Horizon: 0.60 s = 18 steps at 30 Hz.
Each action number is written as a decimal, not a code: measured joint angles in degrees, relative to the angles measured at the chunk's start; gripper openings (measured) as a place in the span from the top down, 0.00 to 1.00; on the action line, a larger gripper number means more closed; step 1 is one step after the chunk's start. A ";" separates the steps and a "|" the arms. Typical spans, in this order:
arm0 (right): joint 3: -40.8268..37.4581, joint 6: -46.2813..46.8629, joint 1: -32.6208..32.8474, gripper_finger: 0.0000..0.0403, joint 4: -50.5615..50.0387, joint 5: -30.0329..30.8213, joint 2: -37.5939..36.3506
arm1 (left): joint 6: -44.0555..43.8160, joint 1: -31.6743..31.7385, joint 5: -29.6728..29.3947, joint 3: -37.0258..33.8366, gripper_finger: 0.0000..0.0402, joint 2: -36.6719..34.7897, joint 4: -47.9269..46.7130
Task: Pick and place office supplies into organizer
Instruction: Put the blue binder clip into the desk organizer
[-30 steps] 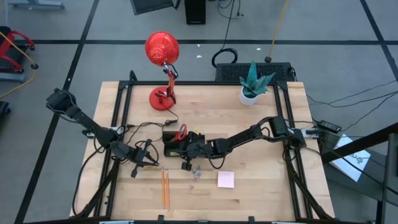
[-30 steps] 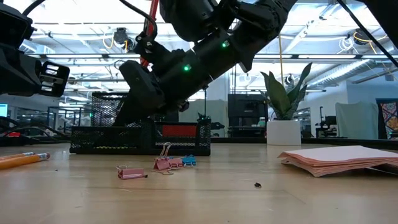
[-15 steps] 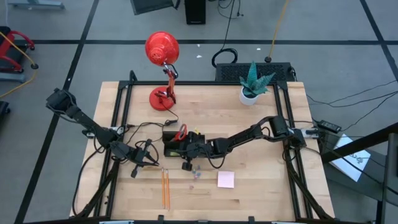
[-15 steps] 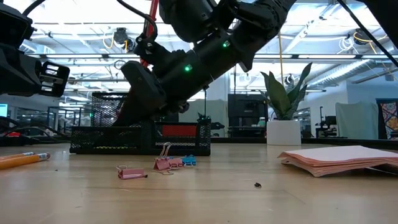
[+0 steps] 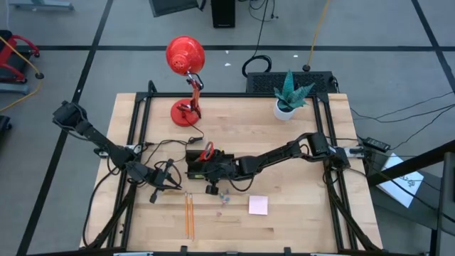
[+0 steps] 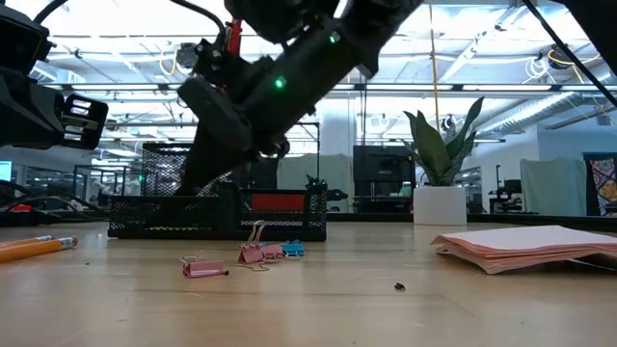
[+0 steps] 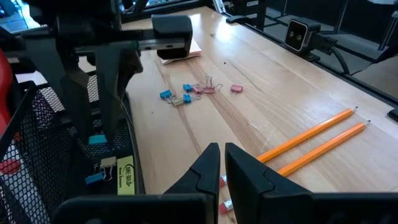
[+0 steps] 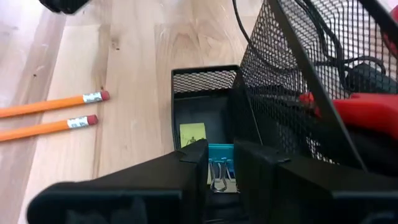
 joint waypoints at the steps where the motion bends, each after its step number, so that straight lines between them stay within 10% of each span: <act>1: 0.19 0.07 0.02 0.87 -0.15 0.02 0.00 | 0.00 0.00 0.00 0.00 0.92 0.00 0.00; 18: 0.38 2.30 0.04 0.83 3.36 -0.52 3.58 | -0.45 -0.02 0.39 -0.01 0.92 -0.01 -0.44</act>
